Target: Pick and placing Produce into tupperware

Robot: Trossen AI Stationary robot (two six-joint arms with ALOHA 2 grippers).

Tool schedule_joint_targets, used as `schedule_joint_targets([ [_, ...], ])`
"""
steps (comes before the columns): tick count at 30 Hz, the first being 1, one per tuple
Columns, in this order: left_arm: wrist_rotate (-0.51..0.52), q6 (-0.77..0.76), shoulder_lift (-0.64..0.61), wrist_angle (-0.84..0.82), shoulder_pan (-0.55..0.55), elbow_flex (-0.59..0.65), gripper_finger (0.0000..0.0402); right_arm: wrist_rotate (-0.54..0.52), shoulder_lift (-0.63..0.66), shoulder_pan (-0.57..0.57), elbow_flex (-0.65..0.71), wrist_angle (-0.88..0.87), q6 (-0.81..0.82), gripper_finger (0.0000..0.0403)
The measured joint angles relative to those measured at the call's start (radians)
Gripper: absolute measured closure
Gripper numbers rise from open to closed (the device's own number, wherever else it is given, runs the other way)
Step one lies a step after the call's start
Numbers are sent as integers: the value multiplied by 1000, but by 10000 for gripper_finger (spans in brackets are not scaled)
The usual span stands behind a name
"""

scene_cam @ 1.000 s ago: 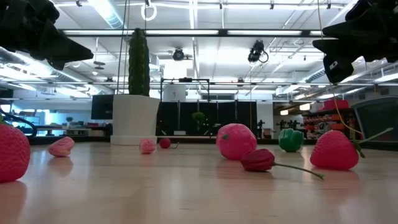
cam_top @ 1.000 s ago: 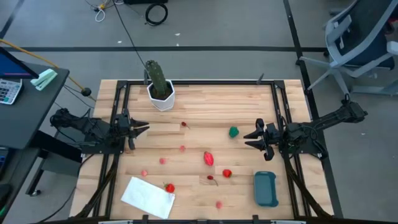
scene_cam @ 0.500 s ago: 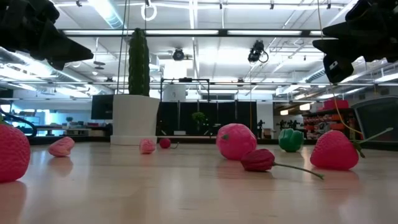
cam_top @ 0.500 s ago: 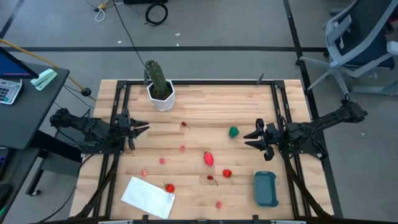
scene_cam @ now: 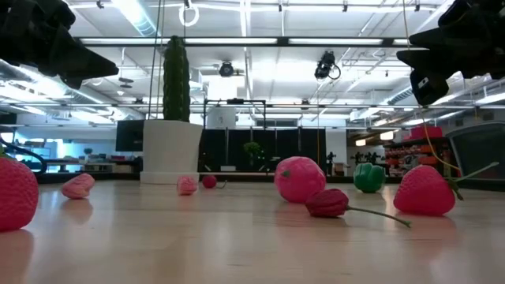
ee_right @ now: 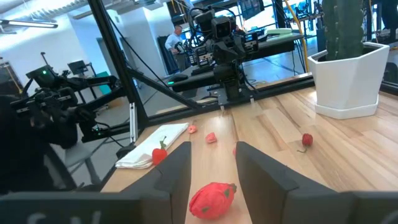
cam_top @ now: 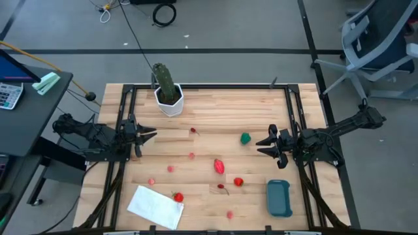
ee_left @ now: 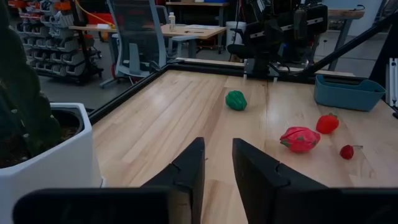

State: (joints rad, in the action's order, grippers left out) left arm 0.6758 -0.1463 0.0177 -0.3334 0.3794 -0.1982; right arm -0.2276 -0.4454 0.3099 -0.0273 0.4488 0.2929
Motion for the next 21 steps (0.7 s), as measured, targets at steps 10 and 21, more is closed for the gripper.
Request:
schedule_joint_targets([
  [10,0,37,0,-1,0,0,316,0,0,0,0,0,-17,268],
  [21,0,45,0,0,0,0,313,-3,0,0,0,-2,-315,268],
])
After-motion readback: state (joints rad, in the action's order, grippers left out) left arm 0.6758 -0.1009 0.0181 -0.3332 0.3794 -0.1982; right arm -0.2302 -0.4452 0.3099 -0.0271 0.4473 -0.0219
